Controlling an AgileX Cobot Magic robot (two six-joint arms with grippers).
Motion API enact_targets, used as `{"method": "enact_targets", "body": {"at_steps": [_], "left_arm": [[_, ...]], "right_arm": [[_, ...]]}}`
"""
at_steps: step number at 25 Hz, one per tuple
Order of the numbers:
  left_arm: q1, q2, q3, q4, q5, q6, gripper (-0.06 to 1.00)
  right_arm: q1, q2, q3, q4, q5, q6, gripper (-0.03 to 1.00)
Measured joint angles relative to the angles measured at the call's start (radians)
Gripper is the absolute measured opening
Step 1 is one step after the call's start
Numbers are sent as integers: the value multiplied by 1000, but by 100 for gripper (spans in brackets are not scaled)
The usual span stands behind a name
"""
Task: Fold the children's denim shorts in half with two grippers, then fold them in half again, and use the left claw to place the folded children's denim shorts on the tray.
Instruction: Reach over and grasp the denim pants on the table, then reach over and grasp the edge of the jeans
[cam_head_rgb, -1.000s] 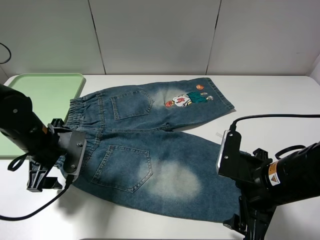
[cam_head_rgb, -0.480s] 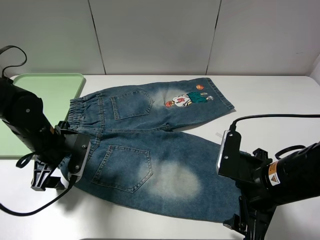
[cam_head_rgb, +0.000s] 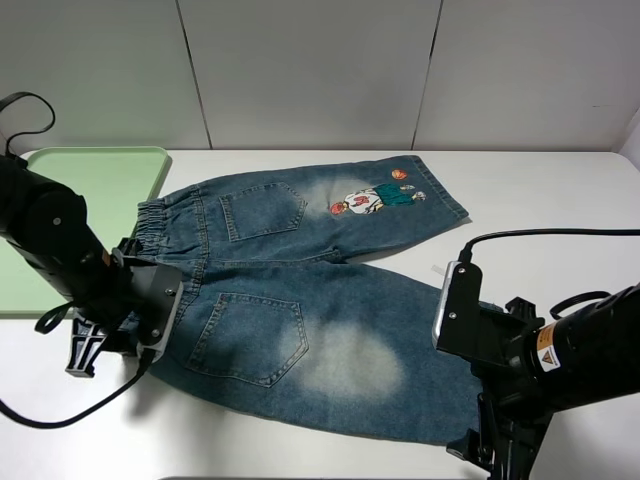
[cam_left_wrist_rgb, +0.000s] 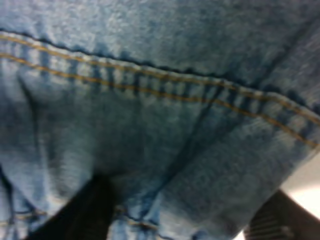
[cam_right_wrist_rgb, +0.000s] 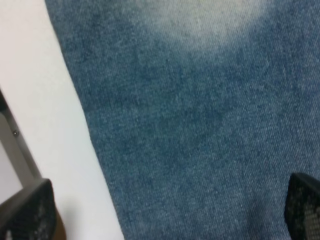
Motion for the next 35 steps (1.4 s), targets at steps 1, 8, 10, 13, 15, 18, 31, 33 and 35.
{"method": "enact_targets", "body": {"at_steps": [1, 8, 10, 13, 15, 18, 31, 33, 35], "left_arm": [[0, 0, 0, 2, -8, 0, 50], [0, 3, 0, 12, -38, 0, 23], [0, 3, 0, 13, -38, 0, 12], [0, 3, 0, 13, -38, 1, 12], [0, 3, 0, 13, -38, 2, 12], [0, 3, 0, 13, -38, 3, 12], [0, 3, 0, 13, -38, 3, 12], [0, 3, 0, 13, -38, 3, 12], [0, 3, 0, 13, -38, 4, 12]], "right_arm": [[0, 0, 0, 1, 4, -2, 69], [0, -1, 50, 5, 1, -43, 69], [0, -1, 51, 7, -7, -51, 69], [0, -1, 51, 8, -15, -56, 69], [0, -1, 51, 8, -24, -56, 69], [0, 0, 51, 8, -29, -56, 69], [0, 102, 50, 8, -97, -56, 69], [0, 112, 50, 8, -112, -56, 69], [0, 129, 50, 7, -119, -56, 69]]}}
